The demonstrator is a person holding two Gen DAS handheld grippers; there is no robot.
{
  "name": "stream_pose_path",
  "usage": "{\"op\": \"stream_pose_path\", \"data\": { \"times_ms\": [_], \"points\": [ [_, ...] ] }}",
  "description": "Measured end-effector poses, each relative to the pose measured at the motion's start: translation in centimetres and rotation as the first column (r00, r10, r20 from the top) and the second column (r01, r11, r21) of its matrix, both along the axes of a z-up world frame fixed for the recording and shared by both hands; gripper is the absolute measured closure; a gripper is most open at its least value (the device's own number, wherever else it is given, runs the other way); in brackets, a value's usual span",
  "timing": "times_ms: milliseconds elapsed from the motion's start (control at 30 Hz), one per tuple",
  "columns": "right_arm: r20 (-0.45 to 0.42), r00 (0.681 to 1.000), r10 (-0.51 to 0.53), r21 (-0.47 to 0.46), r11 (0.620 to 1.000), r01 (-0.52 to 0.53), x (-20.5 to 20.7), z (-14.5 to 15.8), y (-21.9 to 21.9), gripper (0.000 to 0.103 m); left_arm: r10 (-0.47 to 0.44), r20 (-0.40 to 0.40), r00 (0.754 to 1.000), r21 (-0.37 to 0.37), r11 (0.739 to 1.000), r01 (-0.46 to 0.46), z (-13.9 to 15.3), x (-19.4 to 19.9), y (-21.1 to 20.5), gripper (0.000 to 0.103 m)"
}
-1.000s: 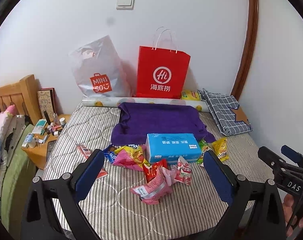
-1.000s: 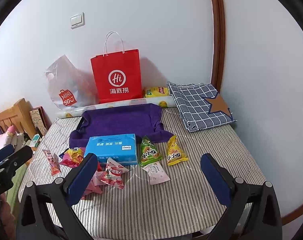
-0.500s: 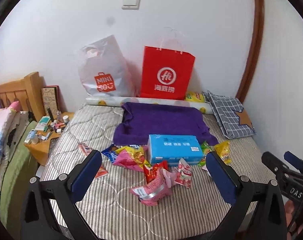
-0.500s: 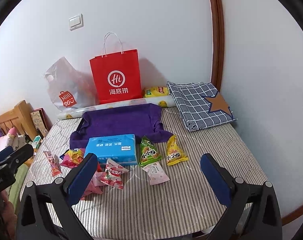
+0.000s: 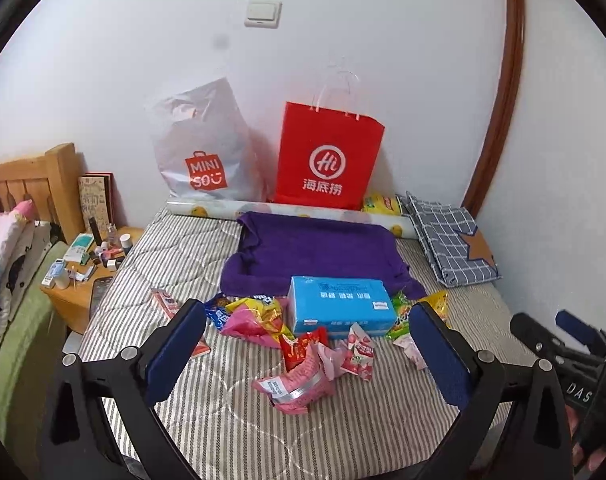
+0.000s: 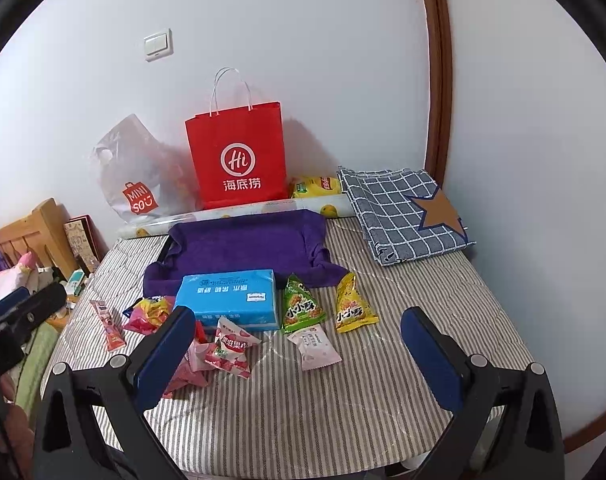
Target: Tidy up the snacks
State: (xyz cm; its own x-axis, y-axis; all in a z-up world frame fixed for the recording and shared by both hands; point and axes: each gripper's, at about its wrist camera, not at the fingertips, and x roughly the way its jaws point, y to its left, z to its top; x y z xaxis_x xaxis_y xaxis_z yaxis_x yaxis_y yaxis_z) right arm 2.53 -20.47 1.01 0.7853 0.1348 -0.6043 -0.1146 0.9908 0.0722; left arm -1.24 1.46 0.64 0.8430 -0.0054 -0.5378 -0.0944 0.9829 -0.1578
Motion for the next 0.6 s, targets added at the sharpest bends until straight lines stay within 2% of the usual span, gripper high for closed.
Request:
{"op": "stream_pose_path", "data": {
  "times_ms": [233,600],
  "points": [
    [0.005,1.000,0.003,-0.015,1.000,-0.003,-0.14,0.13,0.28,0.000,-0.004,-0.027,1.000,0.002,1.000,0.004,0.10,0.21,0.28,0.003],
    [0.004,1.000,0.007,-0.035,0.999,-0.007,-0.23,0.21,0.83,0.000,-0.006,-0.015,1.000,-0.004,1.000,0.006,0.39,-0.22,0.44,0.003]
  ]
}}
